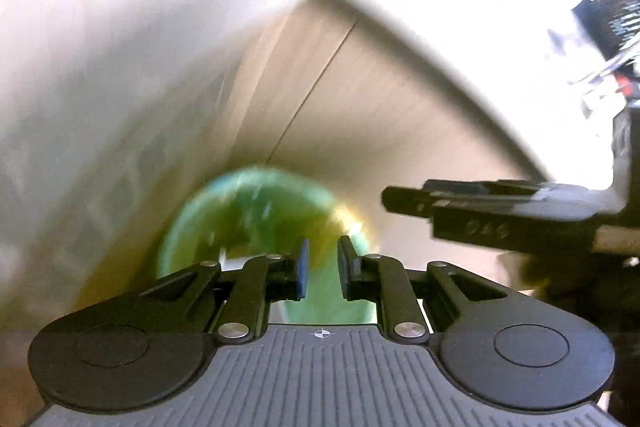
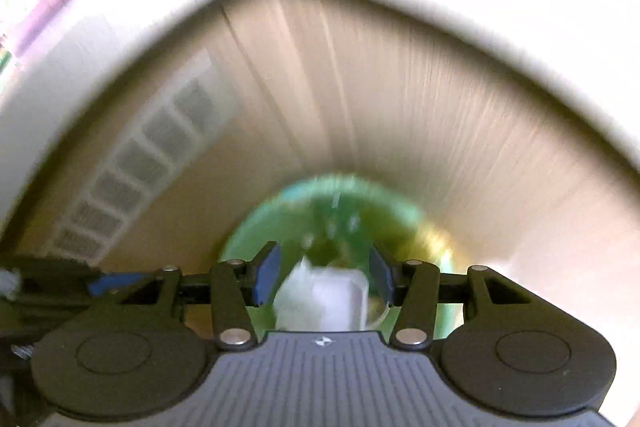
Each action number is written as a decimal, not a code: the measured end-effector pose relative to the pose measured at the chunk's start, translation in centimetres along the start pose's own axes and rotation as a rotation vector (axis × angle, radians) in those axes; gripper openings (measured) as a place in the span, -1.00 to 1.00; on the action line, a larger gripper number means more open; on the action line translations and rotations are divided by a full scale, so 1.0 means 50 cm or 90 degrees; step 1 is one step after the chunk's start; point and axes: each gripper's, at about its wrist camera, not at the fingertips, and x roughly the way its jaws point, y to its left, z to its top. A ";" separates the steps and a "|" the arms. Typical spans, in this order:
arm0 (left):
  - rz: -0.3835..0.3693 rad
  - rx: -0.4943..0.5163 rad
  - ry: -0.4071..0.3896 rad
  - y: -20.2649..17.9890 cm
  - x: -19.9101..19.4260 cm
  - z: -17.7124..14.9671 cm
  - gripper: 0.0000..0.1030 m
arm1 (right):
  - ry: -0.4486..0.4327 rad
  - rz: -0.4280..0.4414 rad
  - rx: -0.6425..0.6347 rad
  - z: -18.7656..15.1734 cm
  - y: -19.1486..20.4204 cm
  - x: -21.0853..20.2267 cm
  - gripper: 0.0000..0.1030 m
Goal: Collect trash
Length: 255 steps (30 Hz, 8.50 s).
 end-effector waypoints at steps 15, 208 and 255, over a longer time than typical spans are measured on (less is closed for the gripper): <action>0.097 -0.069 -0.239 0.139 -0.301 0.165 -0.65 | -0.308 -0.054 -0.168 0.167 0.205 -0.188 0.25; 0.298 -0.120 -0.181 0.263 -0.353 0.119 -0.37 | -0.244 0.030 -0.240 0.315 0.439 0.002 0.70; 0.061 -0.064 -0.348 0.264 -0.440 0.042 -0.70 | -0.170 0.000 -0.197 0.188 0.515 -0.152 -0.27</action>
